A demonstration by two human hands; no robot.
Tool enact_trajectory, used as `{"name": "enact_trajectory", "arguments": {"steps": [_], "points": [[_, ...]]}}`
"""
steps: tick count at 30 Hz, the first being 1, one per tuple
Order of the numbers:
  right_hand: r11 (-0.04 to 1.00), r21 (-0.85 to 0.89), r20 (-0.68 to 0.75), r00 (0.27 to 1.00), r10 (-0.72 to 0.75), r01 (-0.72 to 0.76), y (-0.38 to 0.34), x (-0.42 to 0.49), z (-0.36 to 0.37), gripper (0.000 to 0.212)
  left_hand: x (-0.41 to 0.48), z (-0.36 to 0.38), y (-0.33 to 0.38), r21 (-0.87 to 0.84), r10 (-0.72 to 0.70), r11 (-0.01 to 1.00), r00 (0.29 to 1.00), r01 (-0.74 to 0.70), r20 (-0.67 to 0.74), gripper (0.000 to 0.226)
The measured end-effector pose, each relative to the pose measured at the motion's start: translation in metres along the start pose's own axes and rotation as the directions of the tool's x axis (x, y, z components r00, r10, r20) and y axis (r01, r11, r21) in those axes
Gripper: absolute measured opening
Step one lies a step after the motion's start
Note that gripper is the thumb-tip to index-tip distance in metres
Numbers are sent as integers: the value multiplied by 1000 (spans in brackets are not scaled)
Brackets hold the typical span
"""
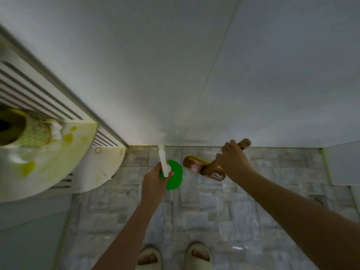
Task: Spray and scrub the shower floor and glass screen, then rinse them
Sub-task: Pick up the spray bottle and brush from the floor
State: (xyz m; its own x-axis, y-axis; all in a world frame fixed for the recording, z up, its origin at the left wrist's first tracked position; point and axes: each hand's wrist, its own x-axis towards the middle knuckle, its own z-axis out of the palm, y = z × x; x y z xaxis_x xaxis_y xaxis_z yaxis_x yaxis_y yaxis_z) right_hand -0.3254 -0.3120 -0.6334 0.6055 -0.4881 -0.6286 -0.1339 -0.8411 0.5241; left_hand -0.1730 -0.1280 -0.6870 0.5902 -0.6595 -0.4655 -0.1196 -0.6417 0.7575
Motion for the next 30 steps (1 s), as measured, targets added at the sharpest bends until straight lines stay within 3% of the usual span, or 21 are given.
{"name": "enact_trajectory", "arguments": {"steps": [6, 12, 17, 25, 30], "points": [[975, 214, 17, 998, 64, -66, 56, -121, -101, 30, -103, -104, 111, -9, 17, 1000, 1000, -17, -15, 45], [912, 390, -95, 979, 182, -132, 108, -232, -200, 32, -214, -217, 233, -31, 85, 996, 993, -88, -87, 43], [801, 585, -175, 944, 279, -128, 134, -300, -259, 33, -295, -306, 315, -37, 205, 976, 962, -215, -181, 35], [515, 844, -262, 952, 156, 148, 143, -326, -360, 24, -364, -442, 409, -16, 315, 927, 798, -375, -514, 26], [375, 907, -232, 971, 63, 192, 113, -282, -407, 25, -354, -495, 434, -22, 297, 914, 705, -405, -644, 27]]}}
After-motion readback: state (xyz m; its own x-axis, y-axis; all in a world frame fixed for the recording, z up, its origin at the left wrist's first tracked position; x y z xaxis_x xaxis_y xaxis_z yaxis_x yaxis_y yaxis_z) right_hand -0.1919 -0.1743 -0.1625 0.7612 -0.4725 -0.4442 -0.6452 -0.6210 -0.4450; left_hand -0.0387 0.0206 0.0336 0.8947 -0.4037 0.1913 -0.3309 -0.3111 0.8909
